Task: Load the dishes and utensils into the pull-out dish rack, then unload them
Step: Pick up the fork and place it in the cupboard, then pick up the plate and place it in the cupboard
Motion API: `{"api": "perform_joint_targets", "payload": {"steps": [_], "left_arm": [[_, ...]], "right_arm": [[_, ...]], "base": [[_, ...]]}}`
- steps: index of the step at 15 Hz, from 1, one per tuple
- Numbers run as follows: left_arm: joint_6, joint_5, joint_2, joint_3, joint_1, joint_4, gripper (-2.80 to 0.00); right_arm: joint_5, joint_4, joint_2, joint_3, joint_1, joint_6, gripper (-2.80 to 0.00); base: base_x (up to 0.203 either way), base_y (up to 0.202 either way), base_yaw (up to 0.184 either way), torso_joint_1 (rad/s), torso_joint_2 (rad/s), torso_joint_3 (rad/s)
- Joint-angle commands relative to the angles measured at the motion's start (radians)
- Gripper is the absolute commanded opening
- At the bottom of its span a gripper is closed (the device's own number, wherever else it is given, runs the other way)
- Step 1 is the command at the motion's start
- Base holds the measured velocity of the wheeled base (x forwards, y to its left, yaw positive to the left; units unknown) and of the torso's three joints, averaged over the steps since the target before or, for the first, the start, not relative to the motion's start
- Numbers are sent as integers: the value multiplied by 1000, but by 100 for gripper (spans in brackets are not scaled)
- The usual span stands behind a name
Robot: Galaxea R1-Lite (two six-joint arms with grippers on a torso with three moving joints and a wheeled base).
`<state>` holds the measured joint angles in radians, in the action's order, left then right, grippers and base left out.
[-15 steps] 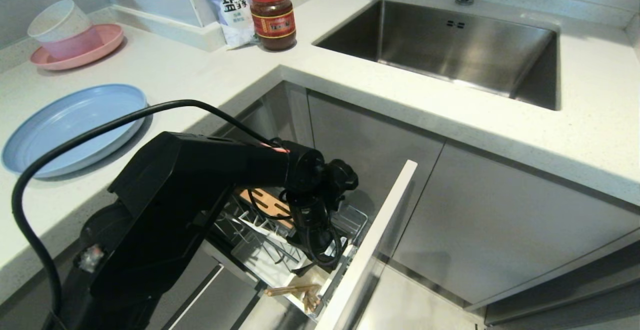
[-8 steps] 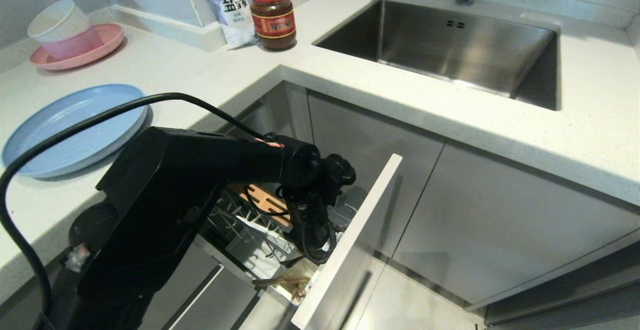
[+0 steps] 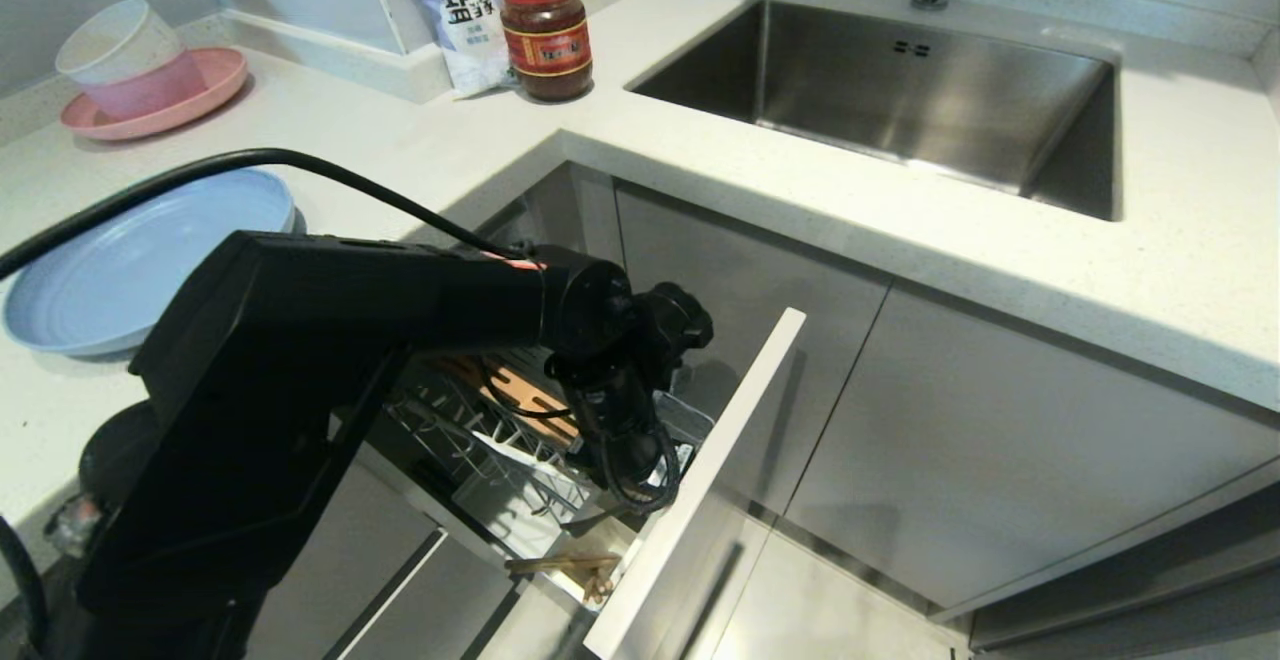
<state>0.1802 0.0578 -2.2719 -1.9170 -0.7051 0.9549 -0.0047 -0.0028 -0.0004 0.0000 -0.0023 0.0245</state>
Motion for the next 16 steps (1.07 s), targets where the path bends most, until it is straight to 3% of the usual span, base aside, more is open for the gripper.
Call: {"api": "perform_joint_targets", "payload": {"steps": [1,4,8,16], "left_arm": [[5,7,30,1,-1,6,-280],[48,101,43,1,-7,5,-280],[97,163,95,1,-8,2,-280],[178,166,311,1,-6,3,-280]], "right_arm": [[0,0,-4,2,1,0,-280],[0,0,-4,2,0,0,-280],[0,0,-4,2,0,0,-280],[0,0,-4,2,-1,0,-280]], "base": [[0,0,0,0,0,0],[0,0,0,0,0,0],[0,0,0,0,0,0],[0,0,0,0,0,0]]}}
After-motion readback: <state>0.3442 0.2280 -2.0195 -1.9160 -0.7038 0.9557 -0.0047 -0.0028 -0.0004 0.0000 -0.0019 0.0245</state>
